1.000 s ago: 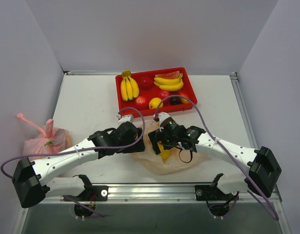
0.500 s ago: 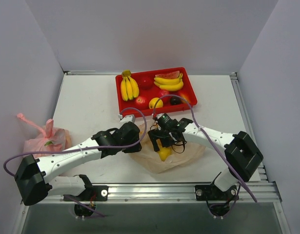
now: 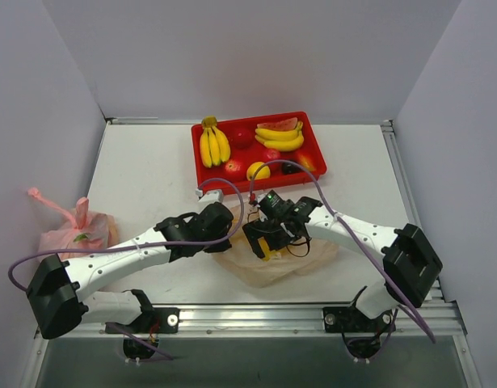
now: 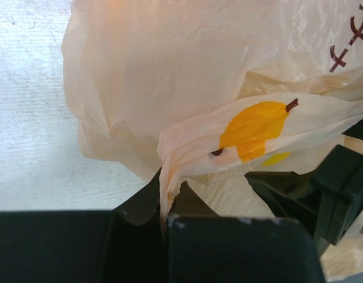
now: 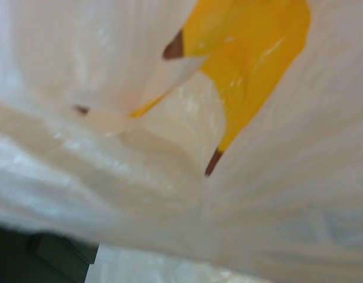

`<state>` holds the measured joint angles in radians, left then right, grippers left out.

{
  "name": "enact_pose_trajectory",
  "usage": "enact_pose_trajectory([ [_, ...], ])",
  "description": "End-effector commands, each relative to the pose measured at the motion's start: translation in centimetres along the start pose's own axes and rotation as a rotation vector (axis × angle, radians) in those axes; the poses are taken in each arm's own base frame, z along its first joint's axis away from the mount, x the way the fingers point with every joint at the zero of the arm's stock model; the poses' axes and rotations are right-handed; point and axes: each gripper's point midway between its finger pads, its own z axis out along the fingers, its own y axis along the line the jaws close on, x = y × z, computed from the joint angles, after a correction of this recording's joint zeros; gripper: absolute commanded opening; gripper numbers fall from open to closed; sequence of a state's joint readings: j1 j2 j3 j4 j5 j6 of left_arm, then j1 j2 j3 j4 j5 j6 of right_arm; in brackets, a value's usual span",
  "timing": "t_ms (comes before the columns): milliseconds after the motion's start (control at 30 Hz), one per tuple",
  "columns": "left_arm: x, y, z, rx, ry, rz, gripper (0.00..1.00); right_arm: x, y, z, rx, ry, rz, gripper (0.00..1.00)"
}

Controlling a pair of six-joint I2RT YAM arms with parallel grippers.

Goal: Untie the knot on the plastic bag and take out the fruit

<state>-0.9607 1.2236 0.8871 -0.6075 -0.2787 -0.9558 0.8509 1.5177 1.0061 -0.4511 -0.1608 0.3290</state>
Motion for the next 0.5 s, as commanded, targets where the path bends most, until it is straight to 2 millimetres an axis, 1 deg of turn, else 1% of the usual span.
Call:
enact_pose_trajectory([
  [0, -1.5, -0.9, 0.1, 0.018, -0.061, -0.005, 0.0, 2.3, -0.2, -0.3, -0.011, 0.085, -0.024, 1.0],
  [67, -1.7, -0.8, 0.2, 0.015, -0.067, -0.001, 0.0, 3.1, -0.4, 0.5, 0.004, 0.127, -0.036, 1.0],
  [200, -1.9, -0.7, 0.1, 0.013, -0.075, -0.004, 0.0, 3.4, -0.6, 1.6, 0.027, 0.168, -0.066, 0.99],
  [233, -1.9, -0.6, 0.1, 0.01, -0.074, -0.004, 0.0, 3.3, -0.6, 1.8, 0.031, 0.169, -0.072, 0.98],
  [333, -2.2, -0.4, 0.1, 0.004, -0.085, -0.006, 0.0, 3.3, -1.0, 2.0, 0.065, 0.173, -0.092, 0.83],
  [367, -2.3, -0.2, 0.1, -0.001, -0.09, -0.004, 0.0, 3.0, -1.0, 1.8, 0.071, 0.157, -0.1, 0.7],
  [433, -2.7, -0.1, 0.1, -0.004, -0.097, -0.006, 0.0, 2.8, -0.8, 1.4, 0.073, 0.136, -0.121, 0.56],
  [467, -2.9, 0.0, 0.0, -0.005, -0.103, 0.002, 0.0, 2.4, -0.7, 0.9, 0.071, 0.11, -0.125, 0.4],
])
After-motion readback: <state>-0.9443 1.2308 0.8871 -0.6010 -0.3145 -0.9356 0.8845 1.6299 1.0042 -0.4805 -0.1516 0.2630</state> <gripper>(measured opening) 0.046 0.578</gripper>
